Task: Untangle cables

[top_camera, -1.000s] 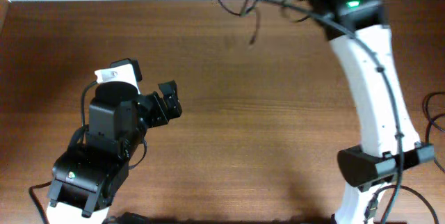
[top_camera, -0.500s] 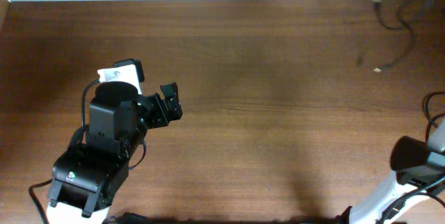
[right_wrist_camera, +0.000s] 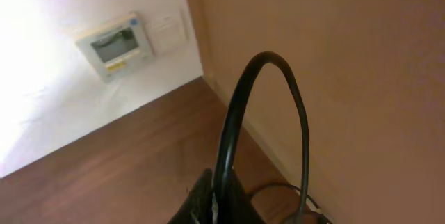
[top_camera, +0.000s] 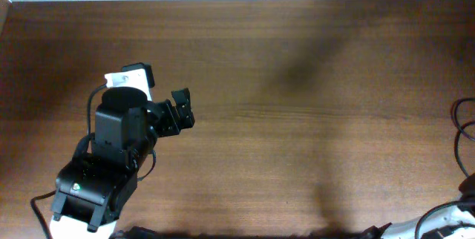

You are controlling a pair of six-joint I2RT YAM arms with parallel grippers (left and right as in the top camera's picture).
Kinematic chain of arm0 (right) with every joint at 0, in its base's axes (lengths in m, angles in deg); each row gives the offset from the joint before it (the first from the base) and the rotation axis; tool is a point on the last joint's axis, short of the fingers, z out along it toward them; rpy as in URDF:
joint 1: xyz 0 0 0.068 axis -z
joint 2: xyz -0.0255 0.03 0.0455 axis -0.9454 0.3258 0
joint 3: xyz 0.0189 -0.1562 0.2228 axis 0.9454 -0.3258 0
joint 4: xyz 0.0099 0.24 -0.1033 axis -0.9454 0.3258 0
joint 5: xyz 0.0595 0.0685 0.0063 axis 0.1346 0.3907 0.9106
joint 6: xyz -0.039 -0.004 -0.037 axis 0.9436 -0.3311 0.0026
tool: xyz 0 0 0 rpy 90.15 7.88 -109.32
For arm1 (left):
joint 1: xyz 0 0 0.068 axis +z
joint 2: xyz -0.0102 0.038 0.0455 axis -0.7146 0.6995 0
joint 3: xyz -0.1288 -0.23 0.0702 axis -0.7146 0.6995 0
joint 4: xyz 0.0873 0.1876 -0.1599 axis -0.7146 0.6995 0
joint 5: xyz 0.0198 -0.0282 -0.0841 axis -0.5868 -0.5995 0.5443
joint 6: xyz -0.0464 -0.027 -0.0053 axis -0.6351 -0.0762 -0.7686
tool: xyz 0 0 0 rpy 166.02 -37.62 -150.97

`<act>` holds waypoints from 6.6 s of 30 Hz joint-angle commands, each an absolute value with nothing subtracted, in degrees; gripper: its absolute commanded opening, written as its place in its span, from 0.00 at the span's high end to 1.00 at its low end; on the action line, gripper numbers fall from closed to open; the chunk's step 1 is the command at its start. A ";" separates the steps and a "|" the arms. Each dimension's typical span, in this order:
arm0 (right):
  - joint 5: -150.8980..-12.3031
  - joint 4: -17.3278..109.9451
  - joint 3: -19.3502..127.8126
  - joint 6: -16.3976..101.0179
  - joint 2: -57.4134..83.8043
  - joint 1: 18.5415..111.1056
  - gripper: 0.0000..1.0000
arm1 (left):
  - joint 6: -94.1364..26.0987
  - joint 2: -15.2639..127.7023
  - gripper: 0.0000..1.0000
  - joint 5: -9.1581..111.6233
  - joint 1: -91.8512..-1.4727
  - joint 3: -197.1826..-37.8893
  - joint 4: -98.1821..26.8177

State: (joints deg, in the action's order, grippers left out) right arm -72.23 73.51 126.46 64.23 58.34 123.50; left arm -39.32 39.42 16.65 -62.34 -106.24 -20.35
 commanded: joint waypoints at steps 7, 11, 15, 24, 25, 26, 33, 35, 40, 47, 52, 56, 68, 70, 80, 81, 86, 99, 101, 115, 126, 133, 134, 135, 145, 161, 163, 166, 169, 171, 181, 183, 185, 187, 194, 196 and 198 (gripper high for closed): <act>-70.99 71.21 127.44 64.93 61.16 125.40 0.01 | -38.38 38.35 0.01 18.25 -62.06 -107.26 -20.61; -57.09 70.25 127.44 64.74 60.96 125.07 0.01 | -36.50 35.49 0.01 17.16 -62.06 -107.26 -22.32; -50.14 70.56 127.44 65.98 59.02 120.68 0.01 | -33.33 31.55 0.01 16.50 -62.06 -107.26 -23.89; -50.12 73.79 127.42 68.06 43.52 117.42 0.01 | -31.28 24.95 0.01 9.31 -62.06 -107.26 -24.59; -49.42 74.52 127.38 69.35 42.43 117.12 0.01 | -31.28 24.93 0.01 8.24 -62.06 -107.26 -25.09; -47.78 74.89 127.00 70.61 41.27 116.55 0.01 | -31.28 24.89 0.01 5.66 -62.06 -107.26 -26.29; -45.33 77.66 125.89 72.43 39.81 97.25 0.01 | -29.81 24.89 0.01 -1.73 -62.06 -107.26 -30.21; -51.71 80.68 125.89 70.75 39.22 92.11 0.01 | -29.81 24.89 0.01 -1.70 -62.06 -107.26 -30.03; -68.26 97.12 124.86 77.17 36.16 83.13 0.01 | -30.05 24.89 0.01 -1.49 -62.06 -107.24 -27.32; -73.07 98.19 119.99 74.79 21.21 81.49 0.01 | -30.07 24.91 0.01 -1.46 -62.06 -107.24 -26.12; -74.99 91.00 85.93 74.88 -1.98 81.49 0.01 | -30.05 24.93 0.01 -1.29 -62.06 -107.24 -25.46; -75.34 80.39 62.33 75.79 -18.60 81.49 0.01 | -30.03 24.93 0.00 -1.29 -62.06 -107.24 -24.96; -74.92 62.93 37.54 76.32 -27.19 81.49 0.01 | -30.03 25.00 0.01 -1.29 -62.06 -107.24 -23.06; -74.92 64.48 37.54 76.32 -27.14 81.49 0.01 | -30.03 25.00 0.01 -1.29 -62.06 -107.24 -23.04; -74.92 67.78 37.54 76.32 -27.14 81.49 0.01 | -30.03 25.00 0.01 -1.29 -62.06 -107.24 -22.40; -74.92 67.78 37.54 76.32 -27.14 81.49 0.01 | -30.03 25.00 0.01 -1.29 -62.06 -107.24 -22.40; -74.92 67.78 37.54 76.32 -27.14 81.49 0.01 | -30.03 24.97 0.01 -1.31 -62.06 -107.22 -13.42; -74.92 67.78 37.54 76.32 -27.14 81.49 0.01 | -30.03 -1.71 0.01 5.35 -48.64 -57.58 -79.01; -74.92 67.78 37.57 76.32 -27.14 81.49 0.01 | -30.03 -2.46 0.01 5.90 -48.07 -52.25 -88.22; -74.92 67.78 37.54 76.32 -27.14 81.49 0.01 | -30.03 -15.13 0.01 5.68 -41.80 -38.17 -89.05; -74.92 67.78 37.54 76.32 -27.14 81.49 0.01 | -29.29 -15.13 0.01 5.79 -41.43 -38.15 -66.53; -74.92 67.78 37.54 76.32 -27.14 81.49 0.01 | -8.30 -15.13 0.01 10.56 -41.43 -38.17 -66.05; -74.92 67.78 37.54 76.32 -27.14 81.49 0.01 | -8.37 -15.13 0.01 10.80 -41.43 -38.17 -66.05; -74.92 67.78 37.54 76.32 -27.14 81.49 0.01 | -8.41 -15.13 0.01 11.41 -41.45 -38.20 -65.94; -74.92 67.78 37.57 76.32 -27.14 81.49 0.01 | -11.71 -15.13 0.01 21.38 -41.45 -38.24 -64.85; -74.92 67.78 37.54 76.32 -27.14 81.49 0.01 | -12.11 -15.07 0.01 21.29 -41.36 -38.24 -65.07; -74.92 67.78 37.54 76.32 -27.14 81.49 0.01 | -12.09 -15.07 0.01 21.29 -41.36 -38.24 -65.07; -74.92 67.78 37.57 76.32 -27.14 81.49 0.01 | -12.09 -15.07 0.01 21.29 -41.36 -38.24 -65.07; -74.92 67.78 37.54 76.32 -27.14 81.49 0.01 | -12.11 -15.07 0.01 21.29 -41.38 -38.24 -65.09; -74.95 67.80 37.54 76.32 -27.16 81.49 0.01 | -12.11 -15.07 0.01 21.29 -41.36 -38.24 -65.07; -75.54 57.86 21.39 76.21 -43.10 81.42 0.01 | -12.09 -15.07 0.01 21.29 -41.36 -38.24 -65.07; -72.10 48.70 13.37 72.69 -48.76 81.45 0.01 | -12.11 -15.07 0.01 21.29 -41.36 -38.24 -65.07; -69.81 40.35 6.75 66.33 -53.11 81.45 0.01 | -12.09 -15.07 0.01 21.29 -41.36 -38.24 -65.07; -69.07 30.36 0.06 60.74 -56.87 81.45 0.01 | -12.11 -15.07 0.01 21.29 -41.36 -38.24 -65.07; -72.41 5.69 -10.69 60.23 -57.39 81.45 0.01 | -12.11 -15.07 0.01 21.29 -41.36 -38.24 -65.07; -74.38 1.56 -12.92 60.19 -57.39 81.45 0.01 | -12.09 -15.09 0.01 21.29 -41.36 -38.24 -65.07; -75.38 -1.81 -15.68 60.19 -57.39 81.42 0.01 | -12.11 -15.07 0.01 21.29 -41.36 -38.24 -65.07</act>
